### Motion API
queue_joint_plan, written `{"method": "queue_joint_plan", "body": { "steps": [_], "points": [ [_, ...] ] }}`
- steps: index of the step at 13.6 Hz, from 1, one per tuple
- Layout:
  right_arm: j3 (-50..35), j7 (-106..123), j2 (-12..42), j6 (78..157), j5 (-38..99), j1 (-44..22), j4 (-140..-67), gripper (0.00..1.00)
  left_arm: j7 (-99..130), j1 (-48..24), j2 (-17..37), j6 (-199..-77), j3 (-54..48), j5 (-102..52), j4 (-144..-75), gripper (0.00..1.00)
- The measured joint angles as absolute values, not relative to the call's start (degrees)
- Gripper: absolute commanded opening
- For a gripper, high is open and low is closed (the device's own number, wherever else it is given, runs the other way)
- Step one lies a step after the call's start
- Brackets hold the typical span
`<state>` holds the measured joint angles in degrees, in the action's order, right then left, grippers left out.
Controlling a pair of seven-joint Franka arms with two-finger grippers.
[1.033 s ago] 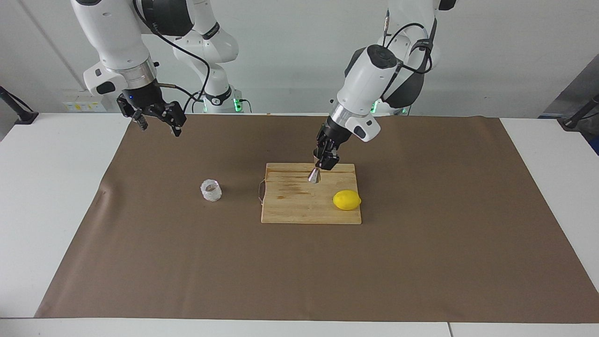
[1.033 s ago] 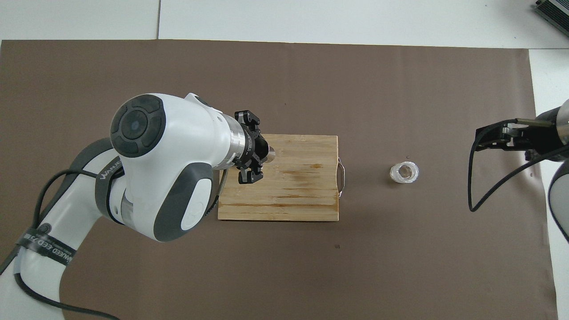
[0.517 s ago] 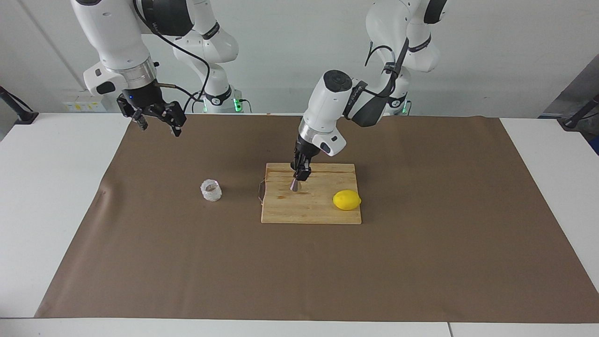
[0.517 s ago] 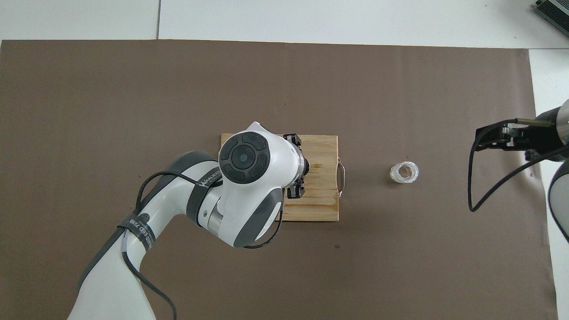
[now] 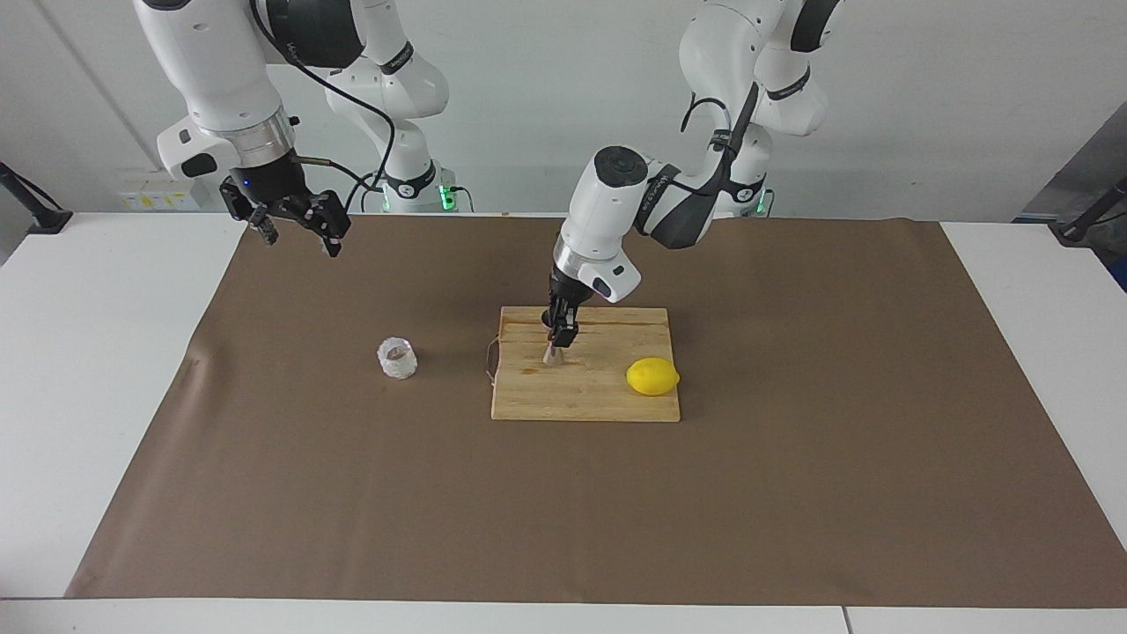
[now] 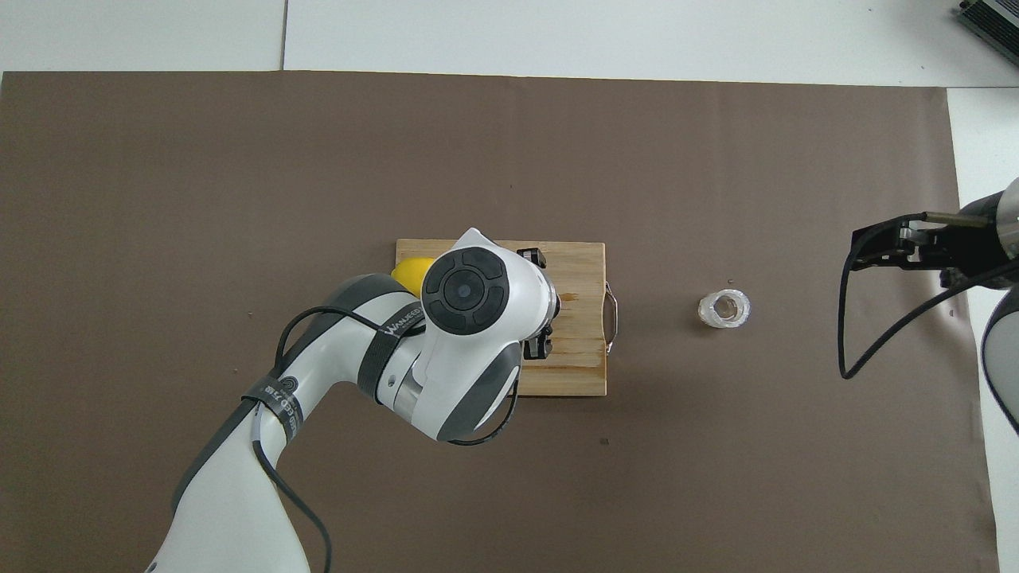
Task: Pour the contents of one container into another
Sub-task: 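Lower the metal cup onto the board and open the left gripper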
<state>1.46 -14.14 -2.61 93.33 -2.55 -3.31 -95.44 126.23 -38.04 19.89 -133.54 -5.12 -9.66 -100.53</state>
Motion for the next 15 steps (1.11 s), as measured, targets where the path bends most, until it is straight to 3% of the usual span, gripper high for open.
{"method": "queue_joint_plan", "body": {
  "steps": [3, 6, 12, 15],
  "points": [
    [1.5, -14.1, -2.6, 93.3, -2.5, -3.3, -95.4, 1.00, 126.3, -38.1, 20.4, -133.6, -5.1, -9.2, -100.5, 0.00],
    [1.5, -14.1, -2.6, 93.3, -2.5, -3.3, -95.4, 1.00, 126.4, -38.1, 20.6, -133.6, -5.1, -8.5, -100.6, 0.29],
    [1.5, -14.1, -2.6, 93.3, -2.5, -3.3, -95.4, 1.00, 126.4, -38.1, 20.8, -134.4, -5.1, -8.4, -100.9, 0.46],
    [1.5, -14.1, -2.6, 93.3, -2.5, -3.3, -95.4, 1.00, 126.5, -38.1, 21.0, -134.5, -5.1, -8.4, -100.9, 0.85]
  ]
}}
